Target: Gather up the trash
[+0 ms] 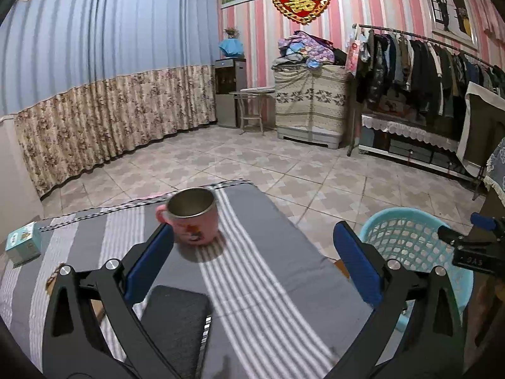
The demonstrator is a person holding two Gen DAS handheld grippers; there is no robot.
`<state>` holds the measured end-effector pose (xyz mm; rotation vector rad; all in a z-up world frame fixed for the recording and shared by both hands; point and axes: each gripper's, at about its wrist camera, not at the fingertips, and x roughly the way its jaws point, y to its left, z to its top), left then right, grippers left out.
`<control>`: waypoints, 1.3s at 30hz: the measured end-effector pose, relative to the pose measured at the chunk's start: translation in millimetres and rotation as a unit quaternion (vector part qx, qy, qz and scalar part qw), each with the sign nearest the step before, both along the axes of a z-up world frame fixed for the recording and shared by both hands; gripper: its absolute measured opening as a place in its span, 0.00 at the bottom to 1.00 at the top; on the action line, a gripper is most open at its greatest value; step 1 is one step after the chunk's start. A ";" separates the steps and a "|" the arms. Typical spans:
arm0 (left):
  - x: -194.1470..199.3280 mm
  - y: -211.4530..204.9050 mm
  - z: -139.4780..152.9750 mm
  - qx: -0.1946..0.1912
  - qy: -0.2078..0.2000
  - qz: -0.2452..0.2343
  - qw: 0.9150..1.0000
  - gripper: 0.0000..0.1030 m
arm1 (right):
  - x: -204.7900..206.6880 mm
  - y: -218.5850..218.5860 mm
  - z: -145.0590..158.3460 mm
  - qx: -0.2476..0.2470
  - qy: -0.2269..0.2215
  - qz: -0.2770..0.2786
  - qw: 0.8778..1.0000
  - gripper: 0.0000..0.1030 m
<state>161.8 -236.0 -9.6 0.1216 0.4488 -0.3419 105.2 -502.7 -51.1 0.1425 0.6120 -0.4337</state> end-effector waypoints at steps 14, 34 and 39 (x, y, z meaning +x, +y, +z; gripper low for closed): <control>-50.7 101.9 15.6 -0.026 -0.010 0.069 0.997 0.95 | -18.8 137.1 20.4 0.000 -0.040 0.116 0.992 0.96; -114.3 184.0 5.9 -0.025 -0.024 0.122 0.992 0.95 | -88.3 240.0 31.5 -0.040 -0.072 0.143 0.986 0.96; -119.5 179.0 1.3 -0.023 -0.020 0.118 0.993 0.95 | -93.9 239.3 37.1 -0.041 -0.084 0.141 0.986 0.96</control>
